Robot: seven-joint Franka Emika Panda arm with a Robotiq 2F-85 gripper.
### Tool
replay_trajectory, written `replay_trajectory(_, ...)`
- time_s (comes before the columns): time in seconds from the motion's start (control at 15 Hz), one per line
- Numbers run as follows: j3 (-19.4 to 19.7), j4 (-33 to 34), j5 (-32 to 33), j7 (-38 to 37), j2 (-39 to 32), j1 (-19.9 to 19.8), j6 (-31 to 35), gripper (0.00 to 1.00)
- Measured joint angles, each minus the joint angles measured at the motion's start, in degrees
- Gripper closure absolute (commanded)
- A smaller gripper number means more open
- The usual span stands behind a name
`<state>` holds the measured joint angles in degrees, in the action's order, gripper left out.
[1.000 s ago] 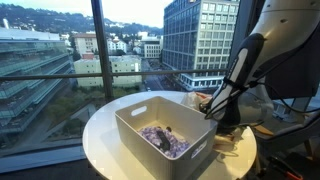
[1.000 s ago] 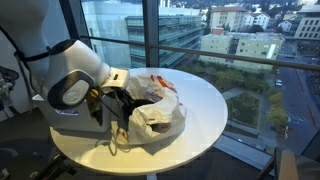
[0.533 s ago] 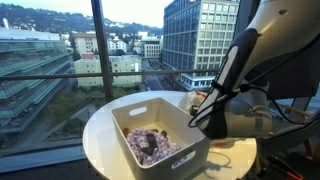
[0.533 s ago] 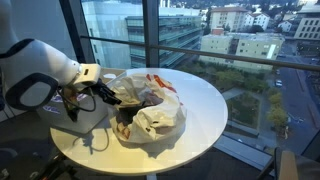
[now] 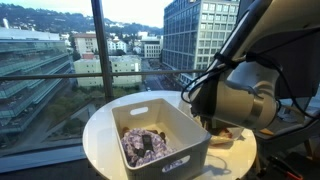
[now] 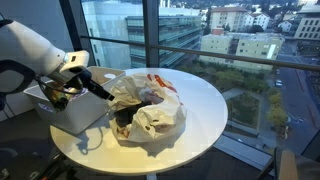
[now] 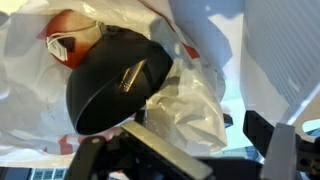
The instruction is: Take the plush toy and the black bowl out of the basket and put it into the carrier bag
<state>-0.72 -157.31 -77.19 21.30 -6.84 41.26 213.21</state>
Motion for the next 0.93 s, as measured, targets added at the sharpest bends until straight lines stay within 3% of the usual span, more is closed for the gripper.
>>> replay_trajectory(0.27,-0.5,0.3,-8.5,14.7,7.0,0.2,-3.8,0.0)
replay_trajectory(0.53,-1.7,0.2,-21.0,30.2,14.4,1.6,-7.0,0.0)
replay_trajectory(0.93,-1.7,0.2,-38.6,51.2,21.7,5.0,-6.3,0.0)
